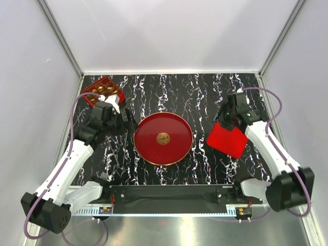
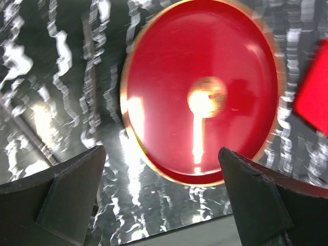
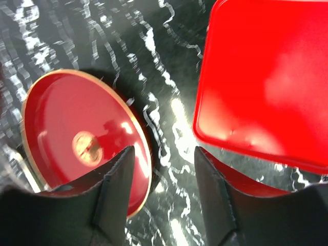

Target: Pack the chocolate

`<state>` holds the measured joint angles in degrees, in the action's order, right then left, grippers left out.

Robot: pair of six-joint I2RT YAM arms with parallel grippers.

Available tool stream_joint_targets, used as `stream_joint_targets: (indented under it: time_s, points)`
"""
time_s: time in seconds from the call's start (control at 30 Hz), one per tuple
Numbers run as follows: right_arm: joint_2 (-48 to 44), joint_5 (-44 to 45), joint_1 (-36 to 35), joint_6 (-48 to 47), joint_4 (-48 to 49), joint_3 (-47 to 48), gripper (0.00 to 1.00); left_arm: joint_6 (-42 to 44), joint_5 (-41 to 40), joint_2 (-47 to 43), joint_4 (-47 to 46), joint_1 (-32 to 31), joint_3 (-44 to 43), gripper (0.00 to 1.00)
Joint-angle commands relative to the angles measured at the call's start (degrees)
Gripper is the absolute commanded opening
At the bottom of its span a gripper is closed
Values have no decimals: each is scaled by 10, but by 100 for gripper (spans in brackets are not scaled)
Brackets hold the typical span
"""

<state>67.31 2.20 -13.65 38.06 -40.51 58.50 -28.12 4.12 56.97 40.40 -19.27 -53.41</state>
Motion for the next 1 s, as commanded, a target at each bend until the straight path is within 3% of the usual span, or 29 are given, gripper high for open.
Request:
stream_joint_targets:
  time_s: [0.0,0.13,0.33,0.57,0.9,0.97]
  points:
    - [50,51,0,9,35,42,56,38,61,-11,-41,-2,-40,99]
    - [113,78,0,13,48,49,49,54,59,-16,-33,-2,-72,99]
    - [203,117,0,14,81,56,45,38,77,-56,-89,-2,-36,99]
    - [316,112,0,22,87,91,41,68,77,-60,-64,-2,-52,99]
    - [382,106,0,29,115,87,36,72,50,-53,-32,-2,-73,99]
    - [393,102,0,28,119,86,30,81,78,-54,-32,-2,-79,99]
